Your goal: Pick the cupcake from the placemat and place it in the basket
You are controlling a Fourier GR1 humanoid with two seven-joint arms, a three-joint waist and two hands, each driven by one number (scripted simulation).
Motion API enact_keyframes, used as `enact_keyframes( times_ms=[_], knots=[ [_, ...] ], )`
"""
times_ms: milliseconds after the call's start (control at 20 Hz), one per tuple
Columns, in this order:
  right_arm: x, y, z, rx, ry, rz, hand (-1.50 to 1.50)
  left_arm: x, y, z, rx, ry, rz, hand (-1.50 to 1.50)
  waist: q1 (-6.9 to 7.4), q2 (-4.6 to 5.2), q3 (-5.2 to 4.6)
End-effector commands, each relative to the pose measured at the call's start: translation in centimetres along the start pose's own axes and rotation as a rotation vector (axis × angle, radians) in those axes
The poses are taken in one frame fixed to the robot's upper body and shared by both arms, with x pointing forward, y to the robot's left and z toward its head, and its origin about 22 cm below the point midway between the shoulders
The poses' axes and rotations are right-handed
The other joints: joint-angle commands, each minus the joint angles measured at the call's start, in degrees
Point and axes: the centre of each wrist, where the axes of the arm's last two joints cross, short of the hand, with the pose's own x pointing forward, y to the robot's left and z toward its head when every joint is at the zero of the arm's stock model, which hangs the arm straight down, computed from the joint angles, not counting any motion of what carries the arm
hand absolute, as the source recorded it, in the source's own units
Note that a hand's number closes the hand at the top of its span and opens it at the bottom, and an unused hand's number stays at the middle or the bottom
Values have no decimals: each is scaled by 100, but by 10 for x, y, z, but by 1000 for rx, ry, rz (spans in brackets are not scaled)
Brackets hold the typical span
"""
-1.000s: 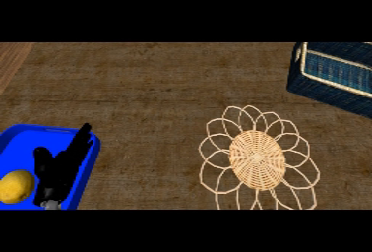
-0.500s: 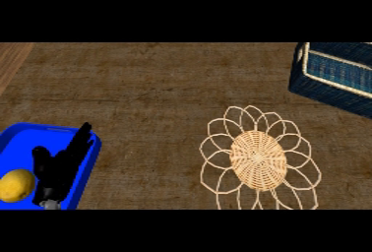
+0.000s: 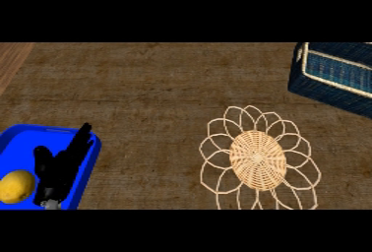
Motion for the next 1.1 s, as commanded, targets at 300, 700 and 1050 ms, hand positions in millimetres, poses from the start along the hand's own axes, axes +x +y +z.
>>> enact_keyframes(
  times_ms=[300,700,1050],
  knots=[
    [-31,-18,-20,-24,-40,267,-150,-42,-5,13,-7,203,-6,0,32,62,-75],
    [-31,-49,-30,-90,-77,127,-150,-50,5,14,-12,219,10,0,-63,22,-76],
    [-50,-82,-39,-195,4,29,-150,-46,2,23,21,208,8,0,-133,-18,-73]
  ],
)
